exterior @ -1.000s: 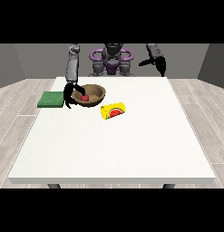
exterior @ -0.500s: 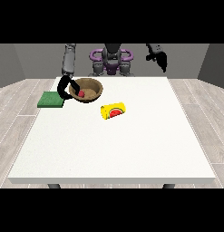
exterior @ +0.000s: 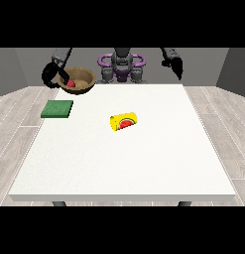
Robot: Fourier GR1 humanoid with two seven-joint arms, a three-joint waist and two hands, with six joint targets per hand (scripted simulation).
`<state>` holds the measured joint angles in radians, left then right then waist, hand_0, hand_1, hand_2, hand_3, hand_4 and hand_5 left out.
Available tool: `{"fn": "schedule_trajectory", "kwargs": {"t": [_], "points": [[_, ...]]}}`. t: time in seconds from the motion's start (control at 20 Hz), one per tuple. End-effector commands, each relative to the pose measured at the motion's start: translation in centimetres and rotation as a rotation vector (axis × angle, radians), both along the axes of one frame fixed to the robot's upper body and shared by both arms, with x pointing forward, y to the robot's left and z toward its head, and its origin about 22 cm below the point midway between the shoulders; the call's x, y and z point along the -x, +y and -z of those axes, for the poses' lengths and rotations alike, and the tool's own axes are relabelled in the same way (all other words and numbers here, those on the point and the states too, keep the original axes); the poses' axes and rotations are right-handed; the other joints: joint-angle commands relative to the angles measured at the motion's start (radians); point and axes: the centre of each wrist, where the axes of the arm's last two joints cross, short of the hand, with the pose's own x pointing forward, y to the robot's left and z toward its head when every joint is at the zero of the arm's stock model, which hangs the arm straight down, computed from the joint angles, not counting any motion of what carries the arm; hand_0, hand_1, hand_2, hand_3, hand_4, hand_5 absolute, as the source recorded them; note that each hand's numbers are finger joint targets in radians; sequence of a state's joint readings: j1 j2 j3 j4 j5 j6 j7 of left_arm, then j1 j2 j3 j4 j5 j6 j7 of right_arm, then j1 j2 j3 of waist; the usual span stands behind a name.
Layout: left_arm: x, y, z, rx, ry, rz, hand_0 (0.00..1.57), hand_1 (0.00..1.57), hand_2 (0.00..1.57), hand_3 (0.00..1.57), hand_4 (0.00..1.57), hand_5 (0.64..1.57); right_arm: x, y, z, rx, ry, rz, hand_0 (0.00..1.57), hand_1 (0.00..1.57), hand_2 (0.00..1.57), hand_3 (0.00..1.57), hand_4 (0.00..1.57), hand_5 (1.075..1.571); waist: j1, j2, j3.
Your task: Pick the cup and pour the ball into the bowl, then pick the bowl and place it on the pad
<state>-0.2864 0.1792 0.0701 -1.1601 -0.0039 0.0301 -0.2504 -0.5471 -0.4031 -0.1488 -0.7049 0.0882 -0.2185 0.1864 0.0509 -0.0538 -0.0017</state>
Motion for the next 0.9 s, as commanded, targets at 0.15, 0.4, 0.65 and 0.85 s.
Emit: {"fn": "schedule_trajectory", "kwargs": {"t": [0.15,0.4,0.65,0.85], "points": [[-0.4,1.4,-0.4,0.015,-0.09,-0.007,0.0,0.0,0.0,0.0,1.05,1.435,0.2,-2.4,-2.1,-0.001,-0.082,0.019,1.57,1.57,1.57,0.47,0.83,1.57,-0.012,0.099,0.0017],[-0.9,7.5,-4.8,0.02,-0.205,-0.021,0.0,0.0,0.0,0.0,1.29,1.51,2.5,-8.7,-4.0,0.059,-0.149,0.036,1.57,1.57,1.57,0.0,0.89,1.571,0.019,0.174,0.0021],[0.0,15.7,-11.0,0.026,-0.262,-0.055,0.0,0.0,0.0,0.0,1.3,1.571,4.3,-10.0,-2.0,0.017,-0.187,0.112,1.57,1.57,1.57,0.0,0.86,1.57,0.079,0.208,0.0031],[1.6,21.4,-11.9,0.077,-0.316,-0.124,0.0,0.0,0.0,0.0,1.27,1.571,2.7,-7.7,-2.7,0.057,-0.252,0.071,1.57,1.57,1.57,0.0,0.8,1.566,0.028,0.261,0.0013]]}}
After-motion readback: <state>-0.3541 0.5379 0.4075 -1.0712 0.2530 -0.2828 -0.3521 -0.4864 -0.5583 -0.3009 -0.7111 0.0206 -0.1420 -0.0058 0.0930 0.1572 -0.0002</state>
